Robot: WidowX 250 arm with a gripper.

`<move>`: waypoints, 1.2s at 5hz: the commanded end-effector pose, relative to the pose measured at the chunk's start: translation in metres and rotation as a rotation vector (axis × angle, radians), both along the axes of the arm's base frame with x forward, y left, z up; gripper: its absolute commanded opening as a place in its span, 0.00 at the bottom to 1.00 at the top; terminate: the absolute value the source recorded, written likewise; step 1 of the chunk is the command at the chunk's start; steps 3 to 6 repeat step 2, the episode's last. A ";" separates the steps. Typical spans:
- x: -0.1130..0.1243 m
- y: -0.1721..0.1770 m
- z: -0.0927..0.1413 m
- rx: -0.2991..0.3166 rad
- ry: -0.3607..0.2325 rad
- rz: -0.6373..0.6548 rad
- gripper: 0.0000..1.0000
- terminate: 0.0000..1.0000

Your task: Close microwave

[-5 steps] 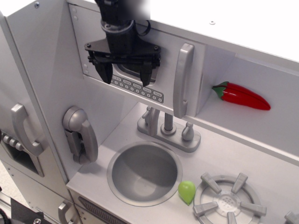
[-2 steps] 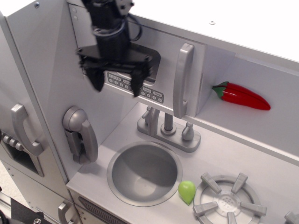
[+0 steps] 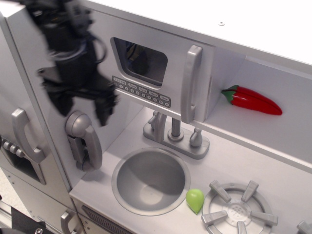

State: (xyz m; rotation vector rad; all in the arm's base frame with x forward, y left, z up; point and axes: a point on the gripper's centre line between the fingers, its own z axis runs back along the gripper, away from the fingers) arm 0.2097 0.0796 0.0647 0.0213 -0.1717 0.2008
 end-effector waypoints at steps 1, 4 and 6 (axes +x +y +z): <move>-0.013 0.019 0.017 0.013 -0.048 -0.023 1.00 0.00; -0.013 0.019 0.017 0.013 -0.048 -0.023 1.00 1.00; -0.013 0.019 0.017 0.013 -0.048 -0.023 1.00 1.00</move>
